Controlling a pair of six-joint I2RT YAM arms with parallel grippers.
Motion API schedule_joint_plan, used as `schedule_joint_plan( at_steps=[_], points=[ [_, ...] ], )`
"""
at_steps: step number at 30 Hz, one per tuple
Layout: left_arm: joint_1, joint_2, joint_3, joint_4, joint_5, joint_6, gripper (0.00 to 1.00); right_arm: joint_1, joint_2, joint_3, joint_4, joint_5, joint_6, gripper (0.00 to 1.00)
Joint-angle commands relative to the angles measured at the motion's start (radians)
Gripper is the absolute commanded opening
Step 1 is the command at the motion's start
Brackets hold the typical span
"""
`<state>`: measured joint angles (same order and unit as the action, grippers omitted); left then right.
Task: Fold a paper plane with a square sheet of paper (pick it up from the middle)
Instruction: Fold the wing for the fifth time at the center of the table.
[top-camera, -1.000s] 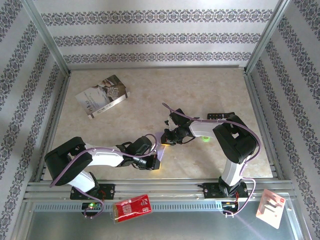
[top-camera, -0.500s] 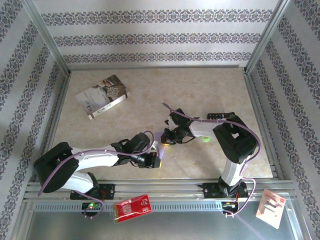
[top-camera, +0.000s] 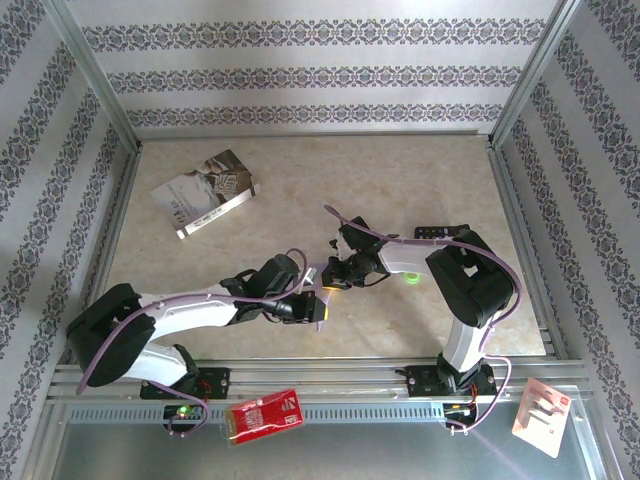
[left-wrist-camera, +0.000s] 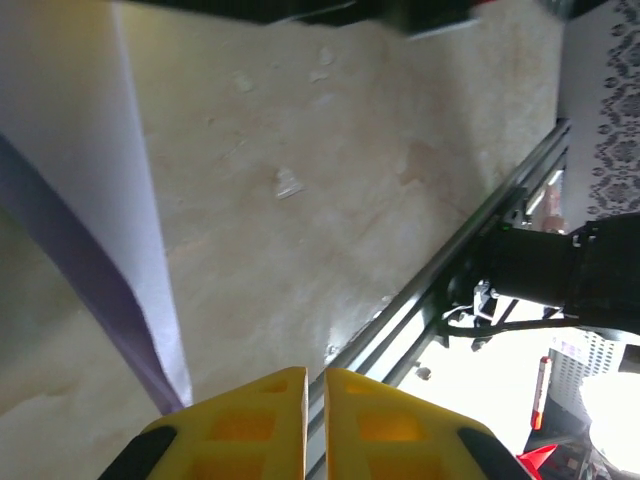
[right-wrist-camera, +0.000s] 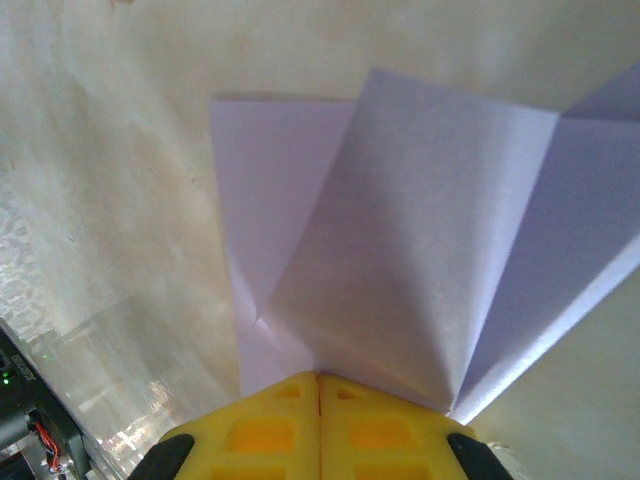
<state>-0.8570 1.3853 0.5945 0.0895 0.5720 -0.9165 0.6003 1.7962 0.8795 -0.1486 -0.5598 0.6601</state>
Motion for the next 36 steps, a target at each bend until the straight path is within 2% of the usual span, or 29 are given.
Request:
schedule_joint_plan(
  at_steps=[1,4,8,16,27,36],
  points=[
    [0.009,0.047,0.051,-0.037,0.002,0.038,0.11,0.004,0.058,-0.019,-0.075,0.131,0.013,0.07],
    [0.006,0.111,0.071,0.0,0.009,0.024,0.08,0.003,0.057,-0.019,-0.078,0.129,0.011,0.07],
    [0.006,0.17,0.09,-0.057,-0.022,0.08,0.06,0.004,0.055,-0.02,-0.081,0.13,0.01,0.07],
    [-0.019,0.229,0.003,-0.041,0.01,0.089,0.05,0.002,0.053,-0.025,-0.084,0.135,0.011,0.07],
    [-0.072,0.195,-0.097,-0.009,0.022,0.032,0.05,0.004,0.06,-0.022,-0.083,0.137,0.012,0.07],
    [-0.065,0.061,-0.005,-0.167,0.042,0.089,0.06,0.004,0.063,-0.023,-0.084,0.137,0.011,0.07]
  ],
)
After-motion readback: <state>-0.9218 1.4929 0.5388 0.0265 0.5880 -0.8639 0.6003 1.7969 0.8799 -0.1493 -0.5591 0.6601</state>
